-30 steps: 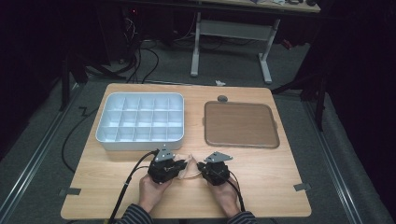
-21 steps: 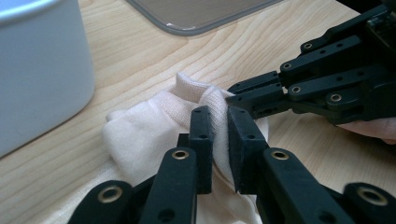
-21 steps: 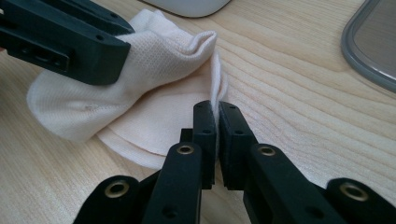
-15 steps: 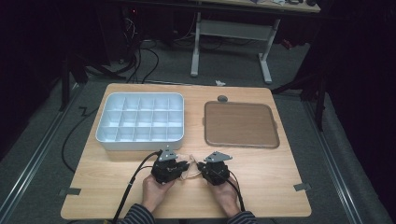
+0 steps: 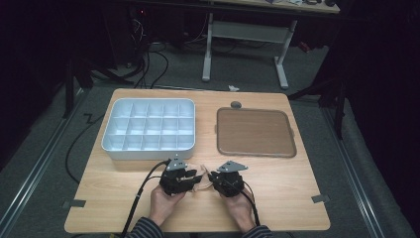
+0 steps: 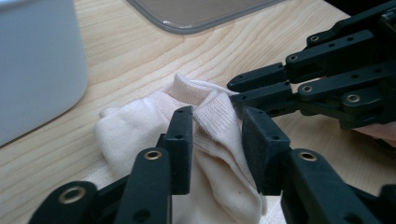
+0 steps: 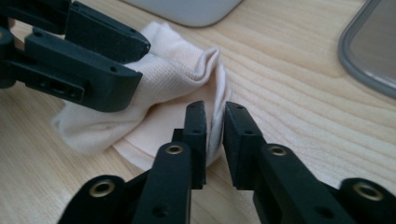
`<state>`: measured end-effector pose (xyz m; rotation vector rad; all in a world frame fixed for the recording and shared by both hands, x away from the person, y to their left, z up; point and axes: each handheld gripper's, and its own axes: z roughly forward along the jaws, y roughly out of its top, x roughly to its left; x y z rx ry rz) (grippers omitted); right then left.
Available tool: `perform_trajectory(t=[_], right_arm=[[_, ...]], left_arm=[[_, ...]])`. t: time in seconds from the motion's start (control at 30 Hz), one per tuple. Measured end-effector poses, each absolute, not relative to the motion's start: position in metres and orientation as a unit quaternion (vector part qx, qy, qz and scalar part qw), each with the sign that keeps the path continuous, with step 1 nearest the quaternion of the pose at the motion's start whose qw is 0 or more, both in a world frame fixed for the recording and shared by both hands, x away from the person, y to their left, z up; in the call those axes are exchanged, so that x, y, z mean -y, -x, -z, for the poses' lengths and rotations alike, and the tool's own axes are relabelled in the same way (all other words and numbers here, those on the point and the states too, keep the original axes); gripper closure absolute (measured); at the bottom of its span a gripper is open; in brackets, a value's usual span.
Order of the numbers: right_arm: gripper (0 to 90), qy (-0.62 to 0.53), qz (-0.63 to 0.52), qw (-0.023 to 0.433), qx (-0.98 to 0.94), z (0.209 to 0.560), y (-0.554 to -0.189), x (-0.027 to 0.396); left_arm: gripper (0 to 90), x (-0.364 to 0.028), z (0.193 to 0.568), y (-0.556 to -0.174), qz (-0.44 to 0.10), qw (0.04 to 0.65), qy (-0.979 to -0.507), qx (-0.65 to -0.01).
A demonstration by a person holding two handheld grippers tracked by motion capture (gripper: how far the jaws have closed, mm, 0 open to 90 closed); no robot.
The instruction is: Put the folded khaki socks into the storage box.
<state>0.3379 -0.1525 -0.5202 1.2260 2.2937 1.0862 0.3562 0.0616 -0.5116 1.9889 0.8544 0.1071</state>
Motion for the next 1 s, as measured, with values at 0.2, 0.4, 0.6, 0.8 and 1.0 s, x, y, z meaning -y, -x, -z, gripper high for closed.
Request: perform_trajectory(t=[0.2,0.4,0.6,0.8,1.0], right_arm=[[74.9,-0.428,-0.391,0.169,-0.797,0.511,-0.331,0.154],[67.3,-0.411,-0.401,0.180,-0.798,0.500,-0.324,0.153],[58.6,-0.399,-0.403,0.189,-0.802,0.495,-0.322,0.142],[48.7,-0.394,-0.390,0.183,-0.812,0.499,-0.327,0.131],[47.0,-0.403,-0.367,0.184,-0.817,0.510,-0.333,0.129]], left_arm=[[58.1,-0.071,0.504,-0.353,-0.050,0.475,-0.803,-0.356],[56.7,-0.088,0.503,-0.353,-0.074,0.461,-0.789,-0.398],[52.4,-0.092,0.512,-0.357,-0.082,0.438,-0.793,-0.416],[48.5,-0.087,0.521,-0.360,-0.082,0.418,-0.803,-0.416],[47.9,-0.085,0.526,-0.358,-0.085,0.410,-0.807,-0.416]])
